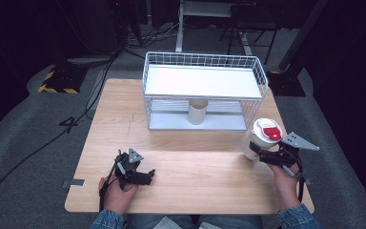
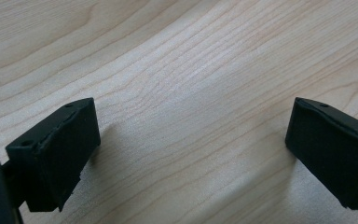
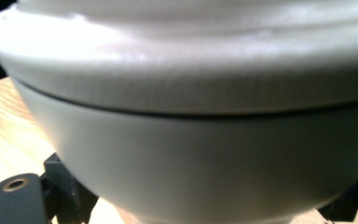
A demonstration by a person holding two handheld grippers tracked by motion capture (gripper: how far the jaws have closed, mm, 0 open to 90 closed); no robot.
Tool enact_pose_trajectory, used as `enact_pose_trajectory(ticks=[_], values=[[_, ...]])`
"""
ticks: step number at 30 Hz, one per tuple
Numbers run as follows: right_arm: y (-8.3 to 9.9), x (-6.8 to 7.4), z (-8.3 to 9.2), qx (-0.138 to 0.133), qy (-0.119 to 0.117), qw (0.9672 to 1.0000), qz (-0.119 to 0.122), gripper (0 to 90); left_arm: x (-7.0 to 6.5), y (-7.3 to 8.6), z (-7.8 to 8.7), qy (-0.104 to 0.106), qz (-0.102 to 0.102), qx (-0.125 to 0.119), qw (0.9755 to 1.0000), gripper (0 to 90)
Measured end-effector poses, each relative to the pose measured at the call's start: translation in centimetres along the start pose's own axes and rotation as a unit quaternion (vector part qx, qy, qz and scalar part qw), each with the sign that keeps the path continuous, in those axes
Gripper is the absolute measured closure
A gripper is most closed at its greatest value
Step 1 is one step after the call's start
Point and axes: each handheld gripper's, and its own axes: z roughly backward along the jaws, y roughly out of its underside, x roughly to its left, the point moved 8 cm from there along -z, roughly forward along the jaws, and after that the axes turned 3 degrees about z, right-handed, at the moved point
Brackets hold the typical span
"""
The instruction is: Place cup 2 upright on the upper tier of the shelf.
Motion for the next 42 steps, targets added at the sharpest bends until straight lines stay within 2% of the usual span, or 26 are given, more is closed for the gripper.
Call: enact_pose_trajectory(ticks=[9, 20, 42], values=[[-2.1, 0.5, 0.4, -0.003, -0.007, 0.9999, 0.012, 13.5, 0.0, 0.0, 0.0, 0.0, 0.0, 0.0, 1.0, 3.6], [-5.2, 0.5, 0.8, -0.007, -0.009, 0.9995, 0.028, 13.5, 0.0, 0.0, 0.0, 0.0, 0.0, 0.0, 1.0, 3.6], [-10.6, 0.8, 0.8, -0.017, -0.024, 0.999, 0.032, 13.5, 0.0, 0.0, 0.0, 0.0, 0.0, 0.0, 1.0, 3.6]])
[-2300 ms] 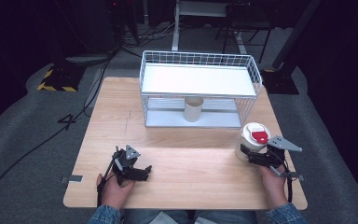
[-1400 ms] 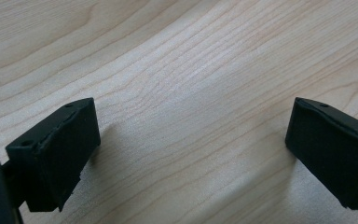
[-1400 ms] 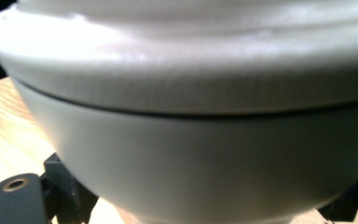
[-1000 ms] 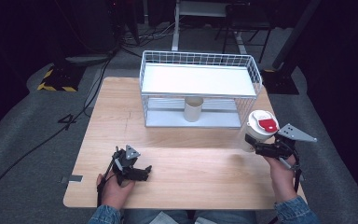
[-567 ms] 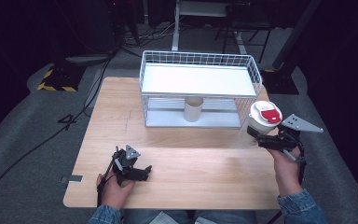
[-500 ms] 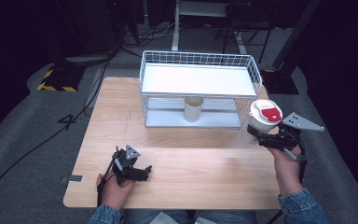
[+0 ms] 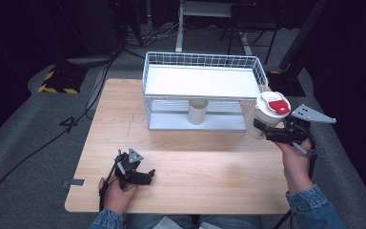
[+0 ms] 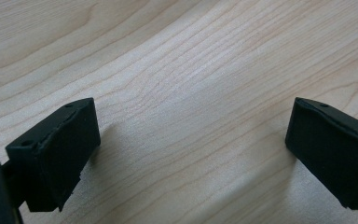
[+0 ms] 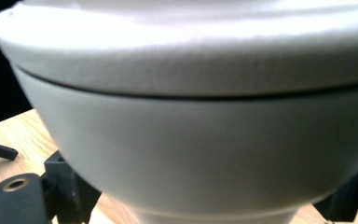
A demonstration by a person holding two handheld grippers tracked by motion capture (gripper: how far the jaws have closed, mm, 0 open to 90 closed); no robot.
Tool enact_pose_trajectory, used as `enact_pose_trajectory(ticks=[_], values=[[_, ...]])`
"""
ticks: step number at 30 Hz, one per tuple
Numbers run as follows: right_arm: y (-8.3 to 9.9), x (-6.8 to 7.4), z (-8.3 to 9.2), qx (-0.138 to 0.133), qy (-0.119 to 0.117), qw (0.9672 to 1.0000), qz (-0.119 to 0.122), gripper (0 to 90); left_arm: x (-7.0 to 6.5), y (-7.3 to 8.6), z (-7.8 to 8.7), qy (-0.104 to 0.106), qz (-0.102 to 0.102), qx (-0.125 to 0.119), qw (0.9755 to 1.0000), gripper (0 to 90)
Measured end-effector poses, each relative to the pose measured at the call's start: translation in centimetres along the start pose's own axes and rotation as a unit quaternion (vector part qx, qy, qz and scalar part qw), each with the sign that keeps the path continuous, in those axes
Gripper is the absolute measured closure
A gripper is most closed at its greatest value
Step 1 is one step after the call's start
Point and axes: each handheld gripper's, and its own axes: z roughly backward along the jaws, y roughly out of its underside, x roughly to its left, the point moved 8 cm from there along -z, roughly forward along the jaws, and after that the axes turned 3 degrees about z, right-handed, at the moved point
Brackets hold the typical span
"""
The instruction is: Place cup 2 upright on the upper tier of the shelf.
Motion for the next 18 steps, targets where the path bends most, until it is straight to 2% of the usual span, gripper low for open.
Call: enact_pose_trajectory(ticks=[18], values=[[-3.0, -0.2, -0.8, -0.007, -0.009, 0.9999, -0.005, 13.5, 0.0, 0.0, 0.0, 0.0, 0.003, 0.0, 1.0, 3.6]])
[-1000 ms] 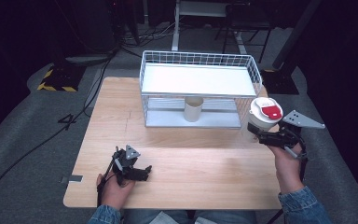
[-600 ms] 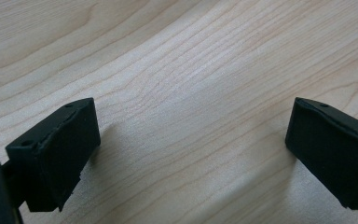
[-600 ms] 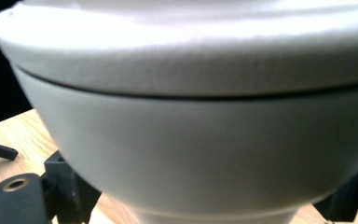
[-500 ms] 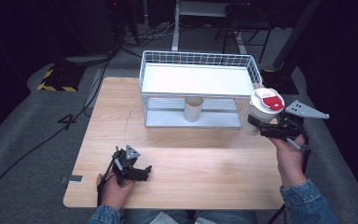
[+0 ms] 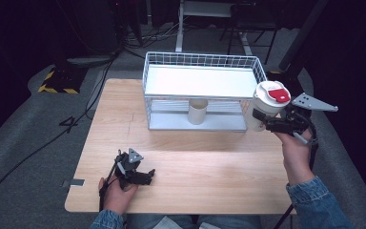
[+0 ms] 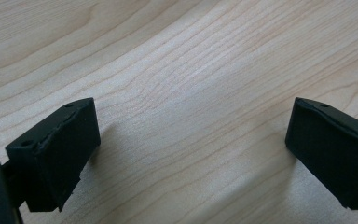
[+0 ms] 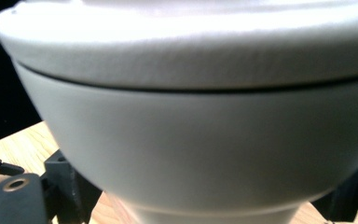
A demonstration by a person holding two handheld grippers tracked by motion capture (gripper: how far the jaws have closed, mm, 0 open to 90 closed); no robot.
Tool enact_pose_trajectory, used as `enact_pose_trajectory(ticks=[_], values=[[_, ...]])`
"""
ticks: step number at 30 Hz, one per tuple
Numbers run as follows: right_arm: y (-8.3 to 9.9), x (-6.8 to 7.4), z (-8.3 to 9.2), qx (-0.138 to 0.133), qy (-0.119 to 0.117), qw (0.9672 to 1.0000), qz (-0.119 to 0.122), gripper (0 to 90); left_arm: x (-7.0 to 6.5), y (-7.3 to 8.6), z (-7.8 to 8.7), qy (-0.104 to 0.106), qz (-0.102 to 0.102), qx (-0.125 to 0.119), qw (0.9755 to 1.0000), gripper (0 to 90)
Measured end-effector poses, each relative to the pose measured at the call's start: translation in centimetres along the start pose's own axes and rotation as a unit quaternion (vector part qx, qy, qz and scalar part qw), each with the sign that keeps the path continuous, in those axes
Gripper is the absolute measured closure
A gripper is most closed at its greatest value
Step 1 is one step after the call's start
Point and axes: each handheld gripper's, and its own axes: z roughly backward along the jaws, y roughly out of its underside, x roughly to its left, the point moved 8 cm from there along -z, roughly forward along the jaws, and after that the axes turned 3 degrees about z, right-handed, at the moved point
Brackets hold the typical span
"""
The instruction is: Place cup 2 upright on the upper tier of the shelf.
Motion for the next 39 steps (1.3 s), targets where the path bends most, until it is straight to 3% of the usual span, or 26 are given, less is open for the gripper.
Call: enact_pose_trajectory(ticks=[15, 28, 39], values=[[-3.3, 0.1, -2.8, 0.001, -0.016, 0.9999, 0.006, 13.5, 0.0, -0.1, -0.1, -0.004, 0.004, -0.002, 1.0, 3.2], [-6.7, 0.3, -6.2, -0.006, -0.033, 0.9994, 0.011, 13.5, 0.0, -0.1, -0.1, -0.005, 0.008, -0.001, 1.0, 3.1], [-8.5, 0.4, -9.5, -0.003, -0.038, 0.9992, 0.012, 13.5, 0.0, -0.2, -0.2, -0.006, 0.005, -0.001, 1.0, 2.7]])
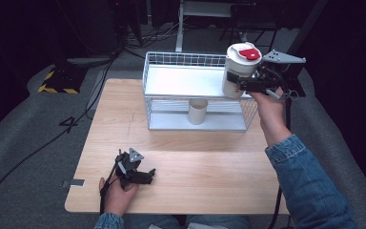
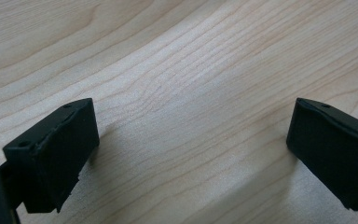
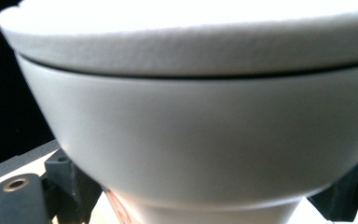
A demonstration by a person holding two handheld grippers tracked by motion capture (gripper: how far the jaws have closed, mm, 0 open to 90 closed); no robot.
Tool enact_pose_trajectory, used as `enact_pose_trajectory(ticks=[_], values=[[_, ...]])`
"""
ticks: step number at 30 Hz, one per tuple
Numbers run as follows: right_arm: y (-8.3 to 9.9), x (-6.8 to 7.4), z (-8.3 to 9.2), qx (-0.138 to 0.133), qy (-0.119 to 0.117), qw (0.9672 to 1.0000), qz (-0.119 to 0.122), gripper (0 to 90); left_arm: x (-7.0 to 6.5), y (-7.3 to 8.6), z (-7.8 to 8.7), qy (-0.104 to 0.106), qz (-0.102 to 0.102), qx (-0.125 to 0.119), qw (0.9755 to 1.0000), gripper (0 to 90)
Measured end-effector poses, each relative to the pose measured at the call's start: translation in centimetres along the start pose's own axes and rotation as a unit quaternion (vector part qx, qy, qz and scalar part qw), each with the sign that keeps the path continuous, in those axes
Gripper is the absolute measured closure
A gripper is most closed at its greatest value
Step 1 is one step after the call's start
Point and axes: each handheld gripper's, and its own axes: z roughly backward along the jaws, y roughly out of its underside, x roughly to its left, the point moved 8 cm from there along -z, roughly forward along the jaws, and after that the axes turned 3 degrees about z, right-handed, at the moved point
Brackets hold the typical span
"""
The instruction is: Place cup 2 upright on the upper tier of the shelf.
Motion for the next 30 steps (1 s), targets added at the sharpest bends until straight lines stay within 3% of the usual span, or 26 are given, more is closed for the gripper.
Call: enact_pose_trajectory(ticks=[20, 24, 30], values=[[-2.0, -0.1, -4.3, 0.001, 0.004, 1.0, 0.007, 13.4, 0.0, -0.1, -0.1, -0.002, 0.003, 0.0, 1.0, 2.7], [-2.2, 0.2, -5.4, -0.004, 0.0, 1.0, 0.002, 13.5, 0.0, -0.1, -0.1, -0.002, 0.003, 0.0, 1.0, 2.7], [-2.2, 0.9, -7.3, -0.002, 0.001, 0.9999, 0.012, 13.4, 0.0, -0.1, -0.1, -0.002, 0.003, 0.0, 1.0, 2.7]])
